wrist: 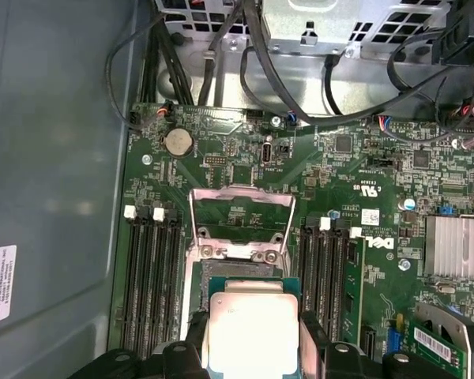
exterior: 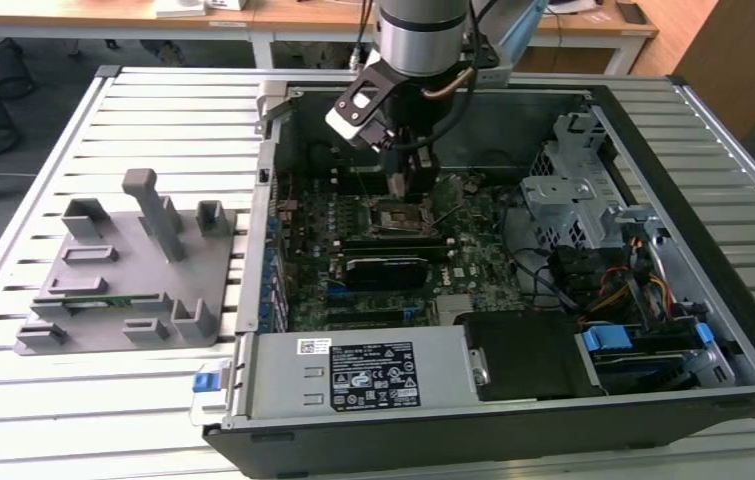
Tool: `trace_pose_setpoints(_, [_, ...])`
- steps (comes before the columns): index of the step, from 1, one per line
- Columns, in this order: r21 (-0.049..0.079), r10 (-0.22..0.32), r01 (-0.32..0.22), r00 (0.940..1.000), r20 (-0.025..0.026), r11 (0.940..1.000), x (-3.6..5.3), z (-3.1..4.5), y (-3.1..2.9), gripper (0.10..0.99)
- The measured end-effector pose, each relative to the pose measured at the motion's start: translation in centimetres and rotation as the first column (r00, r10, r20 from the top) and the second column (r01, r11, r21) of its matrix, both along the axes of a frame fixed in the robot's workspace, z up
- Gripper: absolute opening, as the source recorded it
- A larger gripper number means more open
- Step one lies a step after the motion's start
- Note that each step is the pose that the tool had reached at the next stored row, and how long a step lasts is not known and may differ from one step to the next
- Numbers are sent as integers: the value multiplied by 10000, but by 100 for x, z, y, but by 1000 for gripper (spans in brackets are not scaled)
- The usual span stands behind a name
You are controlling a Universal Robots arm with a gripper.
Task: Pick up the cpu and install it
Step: 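Place the cpu into insertion slot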
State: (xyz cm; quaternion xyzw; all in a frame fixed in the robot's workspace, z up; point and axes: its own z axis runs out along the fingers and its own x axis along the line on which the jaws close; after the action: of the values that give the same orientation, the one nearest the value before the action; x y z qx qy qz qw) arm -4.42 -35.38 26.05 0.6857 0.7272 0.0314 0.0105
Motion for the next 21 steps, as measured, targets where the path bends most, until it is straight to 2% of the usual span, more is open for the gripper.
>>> trace_pose_setpoints(21, [-1,-27,27,10000,0,10000,-3,-224,30,537])
